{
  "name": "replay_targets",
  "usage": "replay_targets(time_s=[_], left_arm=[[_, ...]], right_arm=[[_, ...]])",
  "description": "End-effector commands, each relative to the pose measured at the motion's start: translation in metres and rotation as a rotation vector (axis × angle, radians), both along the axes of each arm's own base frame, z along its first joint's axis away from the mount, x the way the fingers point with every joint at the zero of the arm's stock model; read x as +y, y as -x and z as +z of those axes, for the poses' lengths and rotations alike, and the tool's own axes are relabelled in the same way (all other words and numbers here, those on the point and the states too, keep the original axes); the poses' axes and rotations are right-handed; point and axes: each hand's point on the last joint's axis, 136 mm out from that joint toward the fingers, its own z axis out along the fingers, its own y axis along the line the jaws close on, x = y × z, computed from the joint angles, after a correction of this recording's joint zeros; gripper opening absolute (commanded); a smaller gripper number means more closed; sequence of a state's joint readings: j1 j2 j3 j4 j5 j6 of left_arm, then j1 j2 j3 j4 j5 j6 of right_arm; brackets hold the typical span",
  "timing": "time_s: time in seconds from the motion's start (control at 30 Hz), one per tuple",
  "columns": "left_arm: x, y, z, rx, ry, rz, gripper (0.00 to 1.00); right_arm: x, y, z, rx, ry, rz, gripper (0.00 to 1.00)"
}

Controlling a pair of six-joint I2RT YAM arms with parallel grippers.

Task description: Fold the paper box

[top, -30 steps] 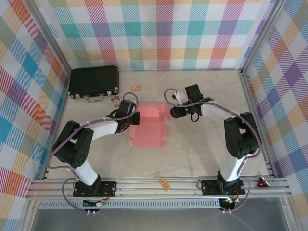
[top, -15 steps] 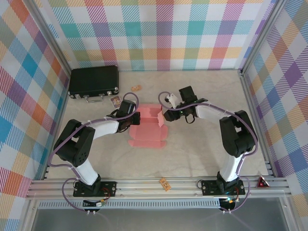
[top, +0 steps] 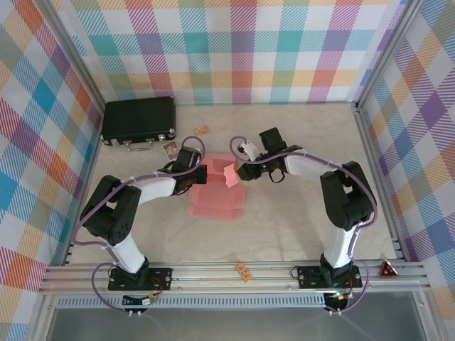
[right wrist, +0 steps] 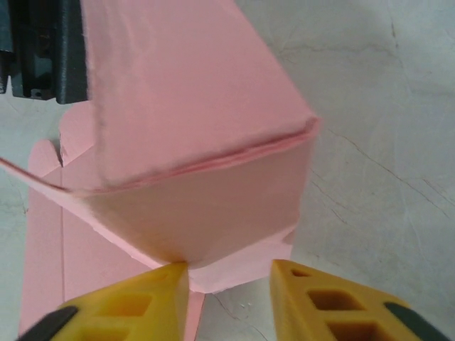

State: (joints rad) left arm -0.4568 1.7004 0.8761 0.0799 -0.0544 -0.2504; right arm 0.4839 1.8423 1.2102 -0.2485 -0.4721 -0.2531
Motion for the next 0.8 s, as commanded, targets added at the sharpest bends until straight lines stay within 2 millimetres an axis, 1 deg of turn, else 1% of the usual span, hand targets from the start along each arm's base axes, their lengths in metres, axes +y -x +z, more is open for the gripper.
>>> replay_targets(time_s=[0.0,0.13,0.27,0.47,0.6,0.67,0.77], left_arm=[[-0.008,-0.007,0.008,-0.015,0.029,0.001,0.00],[-0.007,-0.007,0.007,-0.013,0.026,0.001,0.00],[-0.006,-0.007,0.005,-0.008,0.022,0.004,0.00],[-0.006,-0.006,0.002,-0.002,0.017,0.006,0.00],[-0.005,-0.006,0.001,0.000,0.010,0.010,0.00],[-0.005,-0.006,0.001,0.000,0.009,0.011,0.00],[-0.005,-0.006,0.003,-0.003,0.013,0.007,0.00]], right_arm=[[0.018,0.008,0.007,0.021,-0.049,0.076,0.30],[0.022,0.010,0.008,0.033,-0.062,0.094,0.25],[0.024,0.013,0.010,0.036,-0.073,0.109,0.27],[0.025,0.017,0.012,0.038,-0.086,0.137,0.39],[0.027,0.020,0.016,0.035,-0.105,0.156,0.45],[0.027,0.018,0.016,0.025,-0.104,0.149,0.47],[0.024,0.006,0.011,-0.006,-0.068,0.102,0.49]])
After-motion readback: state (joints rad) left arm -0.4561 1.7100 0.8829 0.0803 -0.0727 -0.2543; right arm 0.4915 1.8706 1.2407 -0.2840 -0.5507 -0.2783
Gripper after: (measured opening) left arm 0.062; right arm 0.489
